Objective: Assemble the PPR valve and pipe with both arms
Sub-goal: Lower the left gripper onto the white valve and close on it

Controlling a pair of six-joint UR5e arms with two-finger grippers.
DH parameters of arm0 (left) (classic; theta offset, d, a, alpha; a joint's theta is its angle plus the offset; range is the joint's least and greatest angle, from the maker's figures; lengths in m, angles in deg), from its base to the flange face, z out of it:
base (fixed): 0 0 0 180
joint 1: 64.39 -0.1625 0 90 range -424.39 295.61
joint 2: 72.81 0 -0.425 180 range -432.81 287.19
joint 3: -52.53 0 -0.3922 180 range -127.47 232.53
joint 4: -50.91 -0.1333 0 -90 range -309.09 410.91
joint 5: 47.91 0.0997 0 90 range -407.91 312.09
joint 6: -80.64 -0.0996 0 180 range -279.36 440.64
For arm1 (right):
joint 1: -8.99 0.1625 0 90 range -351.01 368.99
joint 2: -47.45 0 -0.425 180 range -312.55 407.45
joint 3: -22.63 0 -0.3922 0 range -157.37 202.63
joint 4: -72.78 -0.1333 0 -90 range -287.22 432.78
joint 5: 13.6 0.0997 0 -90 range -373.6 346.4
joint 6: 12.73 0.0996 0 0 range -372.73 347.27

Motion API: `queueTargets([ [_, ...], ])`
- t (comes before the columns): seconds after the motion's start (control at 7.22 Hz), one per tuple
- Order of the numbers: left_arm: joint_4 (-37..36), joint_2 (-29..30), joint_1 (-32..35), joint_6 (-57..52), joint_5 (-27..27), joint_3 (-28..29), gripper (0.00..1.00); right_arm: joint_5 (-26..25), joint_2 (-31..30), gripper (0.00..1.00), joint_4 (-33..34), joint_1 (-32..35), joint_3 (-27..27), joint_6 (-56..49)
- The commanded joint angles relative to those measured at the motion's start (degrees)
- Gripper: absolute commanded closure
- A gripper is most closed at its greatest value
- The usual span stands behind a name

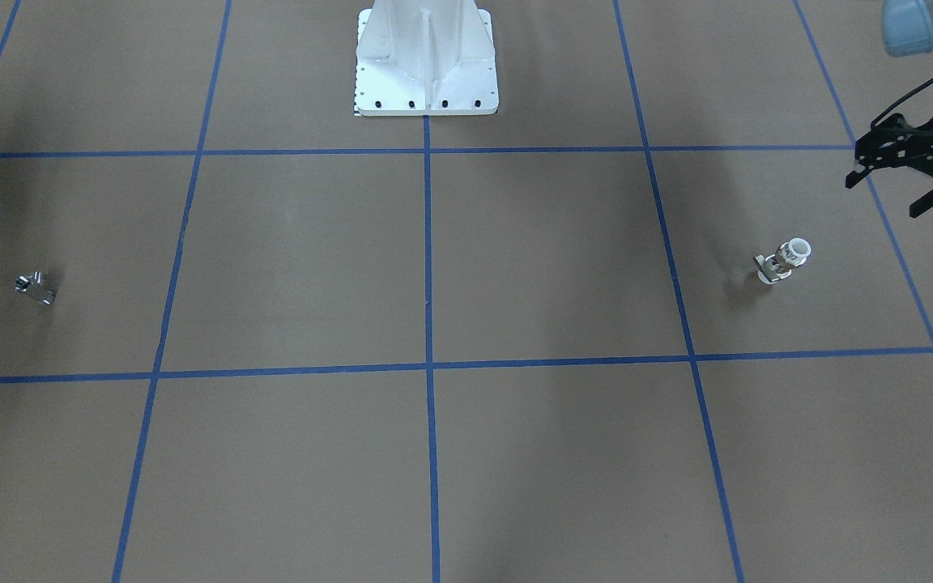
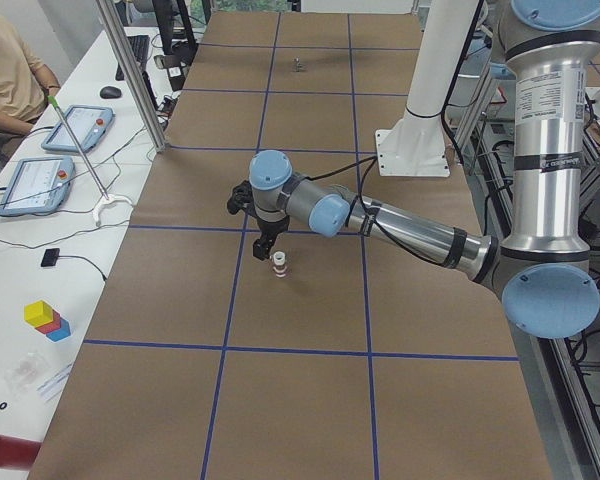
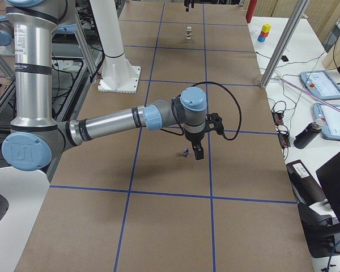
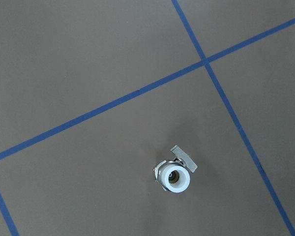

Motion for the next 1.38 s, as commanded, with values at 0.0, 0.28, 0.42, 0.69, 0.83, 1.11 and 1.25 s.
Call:
queueTargets([
  [0.0,6.4,-0.3,-8.0,9.5,9.1,2.6,0.0,0.0,0.0,0.0,0.0,0.0,0.1,0.0],
  [0.28,16.8,0.5,-8.2,9.8,9.7,12.0,0.0,0.0,0.0,0.0,0.0,0.0,0.1,0.0],
  [0.42,18.0,1.4,-8.5,12.7,9.6,12.7,0.0,0.0,0.0,0.0,0.0,0.0,0.0,0.0],
  [0.69,18.2,2.0,-9.2,14.1,9.0,12.1,0.0,0.0,0.0,0.0,-0.1,0.0,0.0,0.0],
  [0.83,18.1,2.5,-9.8,15.5,9.0,12.1,0.0,0.0,0.0,0.0,-0.1,0.0,0.0,0.0],
  [1.11,18.1,2.5,-12.1,15.5,9.6,12.6,0.01,0.0,0.0,0.0,-0.1,0.0,0.0,0.0],
  [1.25,18.0,2.4,-12.4,15.5,9.7,12.6,0.01,0.0,0.0,0.0,0.0,0.0,0.0,0.0],
])
